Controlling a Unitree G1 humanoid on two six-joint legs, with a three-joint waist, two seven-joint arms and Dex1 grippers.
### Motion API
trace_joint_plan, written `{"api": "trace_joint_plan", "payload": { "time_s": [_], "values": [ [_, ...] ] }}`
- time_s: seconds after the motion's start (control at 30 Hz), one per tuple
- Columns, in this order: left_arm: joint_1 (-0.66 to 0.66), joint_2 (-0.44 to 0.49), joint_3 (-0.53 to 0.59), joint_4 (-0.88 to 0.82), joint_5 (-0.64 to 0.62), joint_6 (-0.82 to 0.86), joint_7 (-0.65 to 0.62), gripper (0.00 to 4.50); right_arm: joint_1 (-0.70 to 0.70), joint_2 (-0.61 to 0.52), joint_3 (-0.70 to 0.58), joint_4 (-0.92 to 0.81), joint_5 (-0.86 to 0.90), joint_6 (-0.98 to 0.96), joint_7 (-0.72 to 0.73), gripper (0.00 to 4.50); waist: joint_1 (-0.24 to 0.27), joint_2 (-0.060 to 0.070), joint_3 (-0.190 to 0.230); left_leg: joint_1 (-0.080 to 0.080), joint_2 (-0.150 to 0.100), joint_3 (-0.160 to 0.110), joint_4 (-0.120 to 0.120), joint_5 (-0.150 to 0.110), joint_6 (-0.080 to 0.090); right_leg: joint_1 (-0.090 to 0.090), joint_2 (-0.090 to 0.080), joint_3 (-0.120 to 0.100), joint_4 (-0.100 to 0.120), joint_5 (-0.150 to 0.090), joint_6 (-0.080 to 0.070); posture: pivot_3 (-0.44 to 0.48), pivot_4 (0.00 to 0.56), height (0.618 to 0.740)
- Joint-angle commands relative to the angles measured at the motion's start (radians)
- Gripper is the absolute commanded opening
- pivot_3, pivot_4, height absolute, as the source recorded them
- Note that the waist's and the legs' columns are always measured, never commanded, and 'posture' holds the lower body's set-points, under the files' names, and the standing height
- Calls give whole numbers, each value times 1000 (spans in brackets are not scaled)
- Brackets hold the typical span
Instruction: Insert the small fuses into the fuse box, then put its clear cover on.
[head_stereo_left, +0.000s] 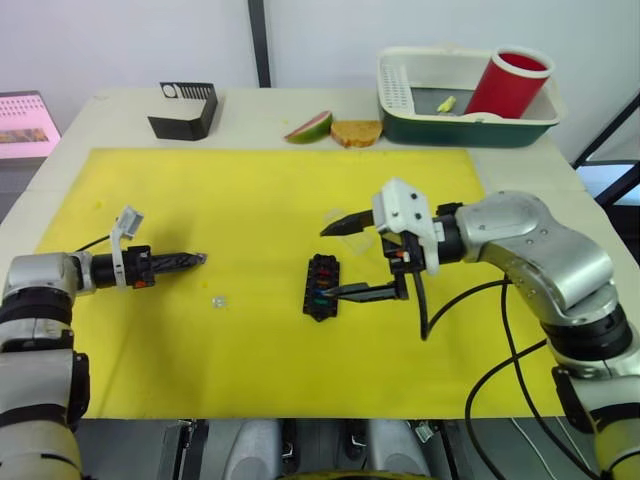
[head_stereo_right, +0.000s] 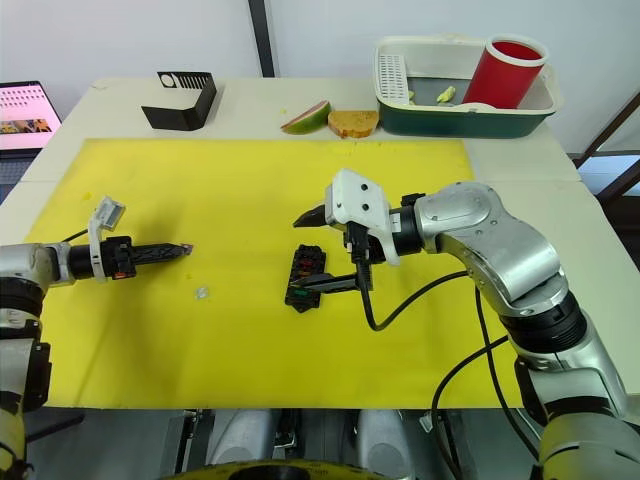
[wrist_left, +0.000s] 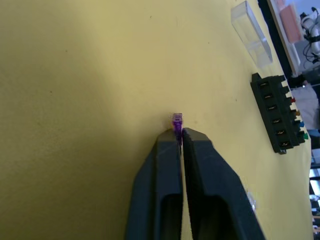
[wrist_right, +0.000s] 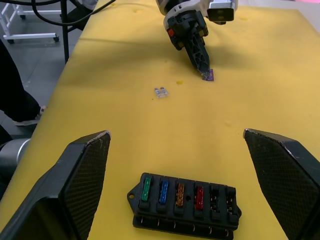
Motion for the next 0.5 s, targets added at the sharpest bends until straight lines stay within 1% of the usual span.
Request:
{"api": "trace_joint_plan", "payload": {
  "time_s": [0.03,0.27,0.43,0.5],
  "values": [
    [23,33,25,-18,1,7,1,248,-20,5,-7,-18,0,-14,1,4500,-1,0,0,0,0,0,0,0,0,0,0,0,0,0,0,0,150,740],
    [44,40,50,-68,-13,6,-4,248,-18,2,-9,-17,1,-11,1,4500,-1,0,0,0,0,0,0,0,0,0,0,0,0,0,0,0,150,740],
    [81,62,119,-276,-106,60,-15,248,-5,-13,-27,-19,10,-1,1,4500,2,0,0,0,0,0,0,0,0,0,0,0,0,0,0,0,150,740],
    [105,70,147,-389,-155,110,-6,248,-2,-17,-31,-21,14,1,1,4500,2,0,0,0,0,0,0,0,0,0,-1,0,0,0,0,0,150,740]
  ]
}}
